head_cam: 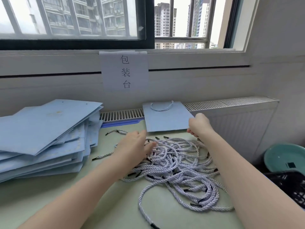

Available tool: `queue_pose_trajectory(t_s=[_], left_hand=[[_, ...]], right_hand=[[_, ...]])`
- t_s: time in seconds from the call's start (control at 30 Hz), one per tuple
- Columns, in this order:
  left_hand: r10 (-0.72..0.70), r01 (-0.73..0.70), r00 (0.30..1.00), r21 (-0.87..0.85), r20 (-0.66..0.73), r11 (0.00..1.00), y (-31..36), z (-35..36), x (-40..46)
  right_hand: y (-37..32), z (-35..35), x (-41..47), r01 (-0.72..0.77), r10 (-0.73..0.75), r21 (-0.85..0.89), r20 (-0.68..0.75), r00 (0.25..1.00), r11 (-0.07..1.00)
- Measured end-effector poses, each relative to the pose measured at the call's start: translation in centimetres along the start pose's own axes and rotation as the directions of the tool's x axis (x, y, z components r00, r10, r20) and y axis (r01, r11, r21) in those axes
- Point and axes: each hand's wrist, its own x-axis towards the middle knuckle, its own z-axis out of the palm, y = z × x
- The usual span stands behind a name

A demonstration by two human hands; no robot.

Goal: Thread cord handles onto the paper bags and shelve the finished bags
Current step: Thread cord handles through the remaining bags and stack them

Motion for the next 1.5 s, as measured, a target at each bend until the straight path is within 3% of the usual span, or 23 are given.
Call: queue_pose_trajectory(t_s=[0.1, 0.2, 0.3, 0.37, 0.53, 0.7, 0.87, 0.97, 1.03, 1.13, 1.23, 1.3, 1.5], left_hand=[[0.075, -0.075, 0.997, -0.021, -0.027, 0.997, -0.5, -0.5, -2.2], [0.24, -0.241, 0.969, 0.003, 0.056, 0.971, -0.2, -0.8, -4.3], [0.325, -0.334, 0.935, 0.042, 0.144, 0.942, -0.2, -0.2, -5.3], [0.342, -0.346, 0.934, 0.024, 0.097, 0.938, -0.7, 0.3, -5.2], [0.289, -0.292, 0.953, -0.016, -0.09, 0.956, -2.3, 0.8, -4.2], [0.084, -0.075, 0.965, 0.048, -0.248, 0.996, -2.9, 0.3, -3.8], [0.002, 0.005, 0.997, 0.089, -0.077, 0.996, -2.8, -4.4, -3.2], [-0.058, 0.058, 0.953, -0.01, -0.297, 0.998, -3.9, -9.1, -2.8], [-0.173, 0.167, 0.897, -0.05, -0.407, 0.985, -6.0, -11.0, -2.4], [-0.412, 0.458, 0.861, 0.104, -0.297, 0.883, -9.9, -11.5, -2.1], [-0.59, 0.597, 0.802, 0.157, -0.096, 0.787, -12.5, -10.7, -2.6], [-0.6, 0.601, 0.798, 0.175, -0.065, 0.78, -13.3, -10.2, -2.7], [-0.429, 0.467, 0.884, 0.423, -0.188, 0.777, -12.0, -10.2, -2.7]], right_hand=[[-0.3, -0.1, -0.1, 0.056, -0.058, -0.092, -0.01, 0.998, 0.994], [-1.3, 0.8, -0.6, 0.144, -0.141, -0.217, 0.028, 0.99, 0.966], [-2.5, 2.2, -1.9, 0.259, -0.206, -0.288, 0.202, 0.957, 0.922], [-3.0, 3.5, -3.2, 0.337, -0.213, -0.355, 0.345, 0.914, 0.872], [-2.6, 5.3, -6.0, 0.567, -0.316, -0.481, 0.507, 0.802, 0.668], [-2.3, 5.9, -8.4, 0.704, -0.368, -0.456, 0.624, 0.689, 0.544], [-1.4, 7.3, -9.2, 0.746, -0.486, -0.575, 0.572, 0.661, 0.336], [-1.2, 7.6, -9.2, 0.751, -0.581, -0.558, 0.497, 0.644, 0.354], [-1.1, 7.7, -9.2, 0.761, -0.637, -0.528, 0.448, 0.627, 0.377], [-1.2, 7.8, -9.3, 0.78, -0.705, -0.475, 0.38, 0.6, 0.408], [-1.5, 8.2, -9.3, 0.782, -0.726, -0.448, 0.341, 0.597, 0.433], [-1.6, 8.5, -9.4, 0.785, -0.739, -0.422, 0.313, 0.596, 0.454], [-1.8, 9.3, -10.1, 0.811, -0.781, -0.255, 0.233, 0.58, 0.526]])
